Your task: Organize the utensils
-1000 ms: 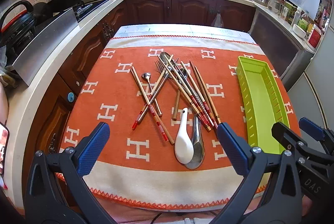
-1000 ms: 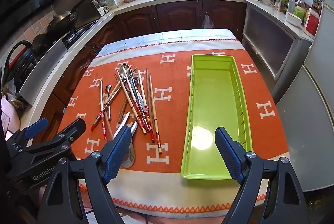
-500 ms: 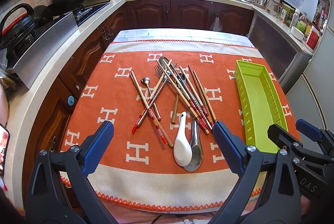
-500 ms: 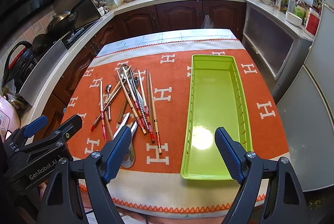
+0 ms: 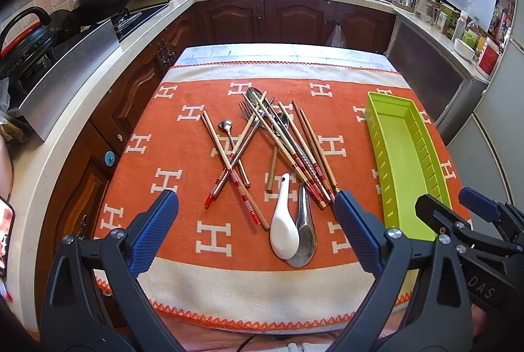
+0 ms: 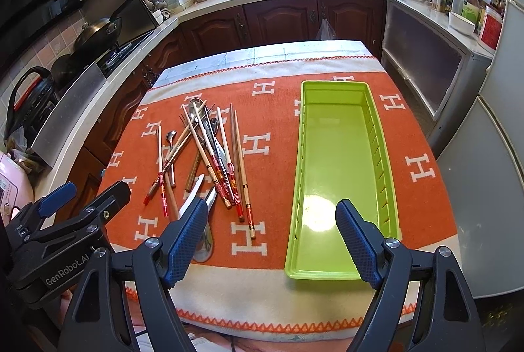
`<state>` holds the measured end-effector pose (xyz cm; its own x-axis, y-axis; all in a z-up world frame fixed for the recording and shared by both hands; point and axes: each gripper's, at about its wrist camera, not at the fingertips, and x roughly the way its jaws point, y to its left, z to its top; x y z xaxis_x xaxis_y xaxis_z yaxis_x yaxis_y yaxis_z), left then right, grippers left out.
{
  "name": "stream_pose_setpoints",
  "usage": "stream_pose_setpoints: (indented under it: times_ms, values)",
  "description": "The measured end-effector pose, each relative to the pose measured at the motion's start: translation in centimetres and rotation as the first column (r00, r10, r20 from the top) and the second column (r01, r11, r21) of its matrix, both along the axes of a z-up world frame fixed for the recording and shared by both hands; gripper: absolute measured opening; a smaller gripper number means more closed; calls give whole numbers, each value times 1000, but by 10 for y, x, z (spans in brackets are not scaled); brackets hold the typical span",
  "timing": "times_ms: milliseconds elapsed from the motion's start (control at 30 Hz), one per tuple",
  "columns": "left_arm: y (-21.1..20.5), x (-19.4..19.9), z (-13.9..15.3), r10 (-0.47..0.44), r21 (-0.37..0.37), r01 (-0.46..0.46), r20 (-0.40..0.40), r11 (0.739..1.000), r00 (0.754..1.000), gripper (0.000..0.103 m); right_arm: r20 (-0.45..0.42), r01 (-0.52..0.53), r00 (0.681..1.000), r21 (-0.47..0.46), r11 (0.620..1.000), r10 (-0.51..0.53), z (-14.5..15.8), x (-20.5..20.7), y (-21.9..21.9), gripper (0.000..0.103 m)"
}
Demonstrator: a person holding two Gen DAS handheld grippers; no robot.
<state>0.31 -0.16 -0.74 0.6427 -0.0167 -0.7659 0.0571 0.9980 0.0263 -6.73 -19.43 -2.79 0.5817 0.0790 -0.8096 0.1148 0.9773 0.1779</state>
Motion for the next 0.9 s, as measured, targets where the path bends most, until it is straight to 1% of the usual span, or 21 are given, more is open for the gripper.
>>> stream_pose_setpoints:
  times_ms: [133, 167, 200, 267, 633, 833, 900]
  values:
    - [-2, -2, 1, -13, -2, 13, 5, 1000, 1000, 94, -7, 0, 1000, 8, 1000, 0, -3, 0, 0, 82]
    - [-2, -3, 2, -15, -3, 15, 7, 1000, 1000, 92, -8, 0, 1000, 11, 1000, 0, -3, 0, 0, 81]
    - [-3, -3, 2, -17, -3, 17, 8, 1000, 1000, 91, -9, 0, 1000, 14, 1000, 0, -3, -1, -1, 78]
    - [-3, -4, 2, -16, -5, 16, 8, 1000, 1000, 90, -12, -2, 1000, 19, 1000, 2, -4, -1, -1, 75]
    - [-4, -6, 1, -20, -11, 20, 7, 1000, 1000, 89, -13, 1, 1000, 29, 1000, 0, -5, -3, -1, 75]
    - [-2, -4, -3, -22, -14, 22, -9, 1000, 1000, 89, -15, -9, 1000, 20, 1000, 10, -5, -3, 3, 75]
    - [1, -1, -5, -21, -24, 21, -20, 1000, 1000, 89, -20, -11, 1000, 23, 1000, 11, -5, -3, 4, 73]
